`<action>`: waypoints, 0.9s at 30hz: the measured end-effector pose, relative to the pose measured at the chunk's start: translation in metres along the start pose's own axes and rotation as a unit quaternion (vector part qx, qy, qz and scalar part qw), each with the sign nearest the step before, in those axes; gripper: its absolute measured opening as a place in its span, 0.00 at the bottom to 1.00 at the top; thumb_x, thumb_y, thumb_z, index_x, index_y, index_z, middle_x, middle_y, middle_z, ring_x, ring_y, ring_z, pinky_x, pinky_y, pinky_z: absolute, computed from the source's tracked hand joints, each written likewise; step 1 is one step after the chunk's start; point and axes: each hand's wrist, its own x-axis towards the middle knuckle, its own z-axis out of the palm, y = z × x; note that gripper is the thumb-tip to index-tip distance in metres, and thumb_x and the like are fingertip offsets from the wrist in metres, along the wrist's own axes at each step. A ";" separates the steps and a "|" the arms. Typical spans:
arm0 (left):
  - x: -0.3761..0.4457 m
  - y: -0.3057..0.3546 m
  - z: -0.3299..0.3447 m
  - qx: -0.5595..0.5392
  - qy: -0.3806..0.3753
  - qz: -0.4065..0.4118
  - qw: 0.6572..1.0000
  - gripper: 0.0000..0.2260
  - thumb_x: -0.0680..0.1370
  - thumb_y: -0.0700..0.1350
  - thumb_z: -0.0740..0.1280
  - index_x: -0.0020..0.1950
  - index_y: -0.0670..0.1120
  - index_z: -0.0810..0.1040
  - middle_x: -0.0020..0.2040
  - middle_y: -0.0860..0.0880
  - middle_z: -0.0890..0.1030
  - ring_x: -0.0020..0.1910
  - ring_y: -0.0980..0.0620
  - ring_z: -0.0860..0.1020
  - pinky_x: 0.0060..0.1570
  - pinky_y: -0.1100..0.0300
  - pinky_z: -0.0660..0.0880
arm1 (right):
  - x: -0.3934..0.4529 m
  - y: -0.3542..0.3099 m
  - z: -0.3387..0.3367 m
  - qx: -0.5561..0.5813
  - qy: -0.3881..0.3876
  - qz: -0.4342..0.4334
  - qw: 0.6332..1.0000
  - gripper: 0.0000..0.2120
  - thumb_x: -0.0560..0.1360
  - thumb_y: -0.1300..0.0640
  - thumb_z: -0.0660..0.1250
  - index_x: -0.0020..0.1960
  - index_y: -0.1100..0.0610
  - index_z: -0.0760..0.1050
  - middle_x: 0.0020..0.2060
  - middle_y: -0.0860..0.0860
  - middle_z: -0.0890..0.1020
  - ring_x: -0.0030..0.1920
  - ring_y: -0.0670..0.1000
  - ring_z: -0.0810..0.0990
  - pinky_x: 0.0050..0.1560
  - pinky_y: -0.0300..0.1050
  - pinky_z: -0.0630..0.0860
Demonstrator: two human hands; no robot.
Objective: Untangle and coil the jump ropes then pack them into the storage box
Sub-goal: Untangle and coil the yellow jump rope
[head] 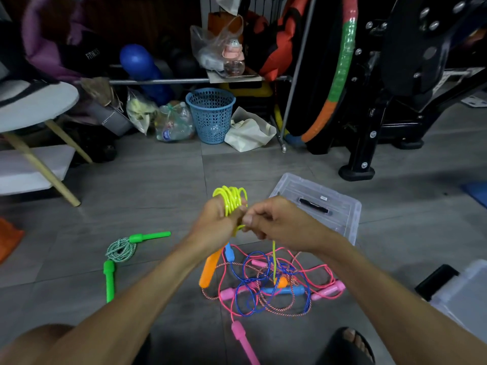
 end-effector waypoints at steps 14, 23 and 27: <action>-0.013 0.017 -0.003 -0.067 -0.189 -0.084 0.976 0.06 0.69 0.42 0.70 0.40 0.40 0.77 0.25 0.47 0.73 0.23 0.51 0.72 0.27 0.61 0.72 | -0.006 0.010 -0.031 -0.023 0.151 -0.012 0.988 0.14 0.64 0.58 0.78 0.38 0.54 0.72 0.23 0.44 0.70 0.25 0.44 0.66 0.28 0.35 0.63; -0.011 0.025 -0.015 -0.248 -0.165 -0.101 0.949 0.03 0.70 0.38 0.65 0.41 0.40 0.78 0.22 0.48 0.71 0.21 0.51 0.72 0.24 0.64 0.71 | 0.003 0.022 -0.036 0.109 0.140 -0.003 0.984 0.07 0.71 0.65 0.71 0.44 0.58 0.74 0.28 0.49 0.74 0.27 0.43 0.71 0.32 0.35 0.69; -0.004 0.027 -0.031 -0.362 -0.148 -0.103 0.915 0.06 0.66 0.45 0.71 0.37 0.43 0.80 0.23 0.50 0.69 0.22 0.52 0.70 0.25 0.63 0.70 | 0.001 0.043 -0.053 0.124 0.127 0.060 0.982 0.10 0.73 0.72 0.65 0.49 0.59 0.74 0.34 0.54 0.78 0.32 0.46 0.77 0.42 0.38 0.73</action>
